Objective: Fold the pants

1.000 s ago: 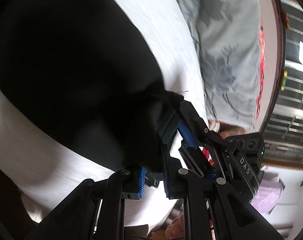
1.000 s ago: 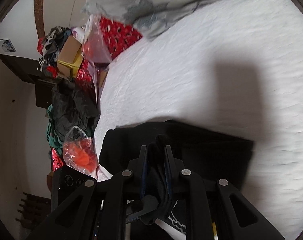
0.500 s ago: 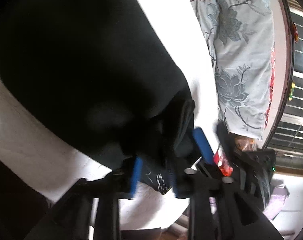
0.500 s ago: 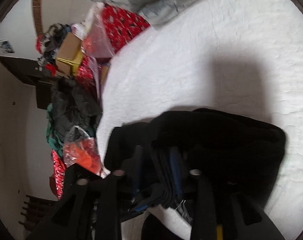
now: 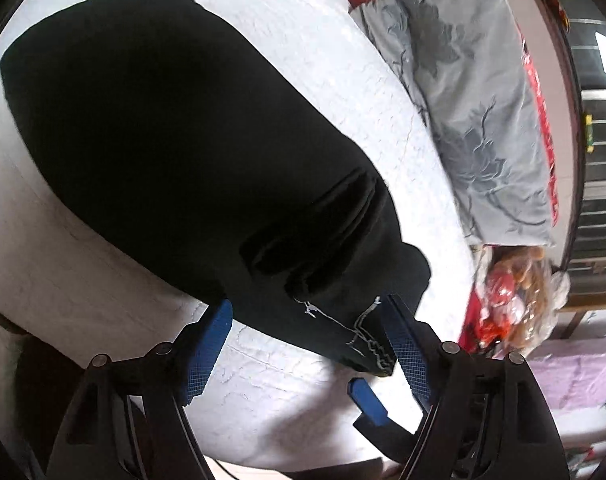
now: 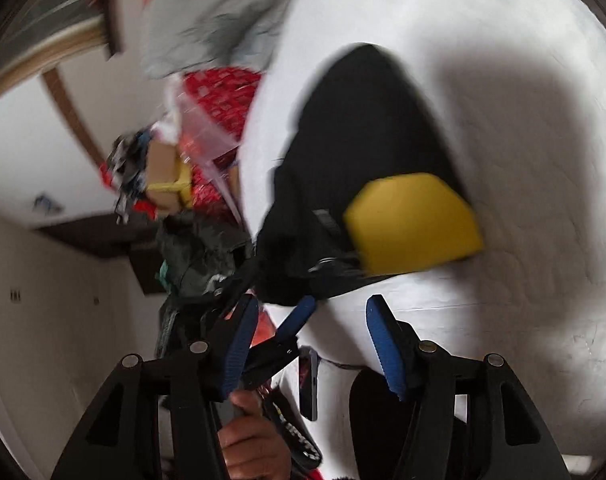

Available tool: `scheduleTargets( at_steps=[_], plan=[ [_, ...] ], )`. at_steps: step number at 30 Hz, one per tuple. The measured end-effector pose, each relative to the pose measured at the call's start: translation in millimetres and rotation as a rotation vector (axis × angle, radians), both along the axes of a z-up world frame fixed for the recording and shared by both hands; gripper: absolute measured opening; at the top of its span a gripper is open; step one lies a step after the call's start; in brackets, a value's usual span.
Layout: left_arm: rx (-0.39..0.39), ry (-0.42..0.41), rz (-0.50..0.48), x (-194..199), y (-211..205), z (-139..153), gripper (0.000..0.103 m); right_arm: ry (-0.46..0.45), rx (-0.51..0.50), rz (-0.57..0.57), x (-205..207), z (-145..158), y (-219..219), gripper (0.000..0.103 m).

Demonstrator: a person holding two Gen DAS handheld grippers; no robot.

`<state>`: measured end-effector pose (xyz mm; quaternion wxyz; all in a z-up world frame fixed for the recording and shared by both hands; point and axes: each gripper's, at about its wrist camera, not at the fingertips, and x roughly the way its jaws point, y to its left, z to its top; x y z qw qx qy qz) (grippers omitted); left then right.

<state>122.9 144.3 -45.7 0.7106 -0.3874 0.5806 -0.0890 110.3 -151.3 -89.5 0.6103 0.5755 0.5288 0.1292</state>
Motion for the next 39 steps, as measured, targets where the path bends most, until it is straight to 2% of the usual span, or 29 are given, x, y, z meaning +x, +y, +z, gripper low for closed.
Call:
scheduleTargets(
  at_steps=[7,8,9,10,11,12,15,17,19,21,22,24,26,29,31,33,34,35,39],
  plan=[
    [0.082,0.016,-0.006,23.6,-32.3,-5.0,0.075,0.039,0.028,-0.198,3.6,-18.3,-13.6,0.059],
    [0.096,0.016,-0.007,25.0,-34.8,-6.4,0.073,0.042,0.021,-0.207,5.4,-20.7,-12.8,0.055],
    [0.118,0.013,-0.008,26.5,-39.0,-5.2,0.06,0.042,-0.005,-0.203,8.3,-21.2,-11.8,0.05],
    [0.147,0.006,-0.024,27.6,-44.8,-1.1,0.031,0.036,-0.021,-0.199,9.3,-21.0,-11.8,0.03],
    [0.157,0.004,-0.05,28.6,-50.7,-0.5,0.02,0.02,-0.049,-0.186,11.5,-17.6,-13.6,0.012],
    [0.152,0.008,-0.086,29.0,-57.8,-0.5,0.019,0.003,-0.075,-0.181,10.8,-12.0,-17.4,0.013],
    [0.214,-0.002,-0.109,26.6,-74.4,-3.2,0.019,-0.035,-0.163,-0.183,2.0,0.1,-35.0,0.012],
    [0.29,-0.006,-0.129,25.4,-87.2,-9.0,0.019,0.016,-0.205,-0.16,-2.9,-12.4,-39.4,0.012],
    [0.323,-0.03,-0.148,22.8,-93.1,-4.5,0.02,0.037,-0.23,-0.143,-7.2,-24.2,-39.2,0.009],
    [0.329,-0.035,-0.169,22.5,-95.6,-1.6,0.021,0.023,-0.243,-0.137,-4.5,-26.0,-38.4,0.009],
    [0.304,-0.031,-0.17,22.2,-93.2,-1.1,0.022,0.02,-0.255,-0.126,-3.0,-24.0,-37.9,0.01],
    [0.253,-0.019,-0.166,19.9,-86.0,0.8,0.027,0.017,-0.255,-0.109,-0.9,-19.4,-36.4,0.015],
    [0.236,-0.023,-0.165,15.6,-77.6,7.8,0.033,0.038,-0.24,-0.091,-3.4,-11.4,-37.7,0.026],
    [0.236,-0.081,-0.151,8.8,-64.1,28.0,0.046,0.046,-0.229,-0.087,-12.9,8.0,-43.9,0.029],
    [0.235,-0.137,-0.129,10.3,-55.9,42.5,0.061,-0.033,-0.286,-0.102,-18.0,33.8,-50.1,0.03],
    [0.247,-0.17,-0.133,15.2,-59.1,51.9,0.066,-0.11,-0.345,-0.115,-14.1,53.6,-53.7,0.04],
    [0.262,-0.181,-0.147,21.7,-65.8,54.6,0.067,-0.152,-0.369,-0.113,-7.0,60.4,-53.9,0.052],
    [0.274,-0.182,-0.163,25.7,-73.7,53.4,0.067,-0.176,-0.397,-0.089,4.0,63.5,-52.4,0.057],
    [0.346,-0.155,-0.232,49.4,-103.0,44.3,0.067,-0.152,-0.523,-0.015,40.5,53.9,-45.6,0.057]
  ],
)
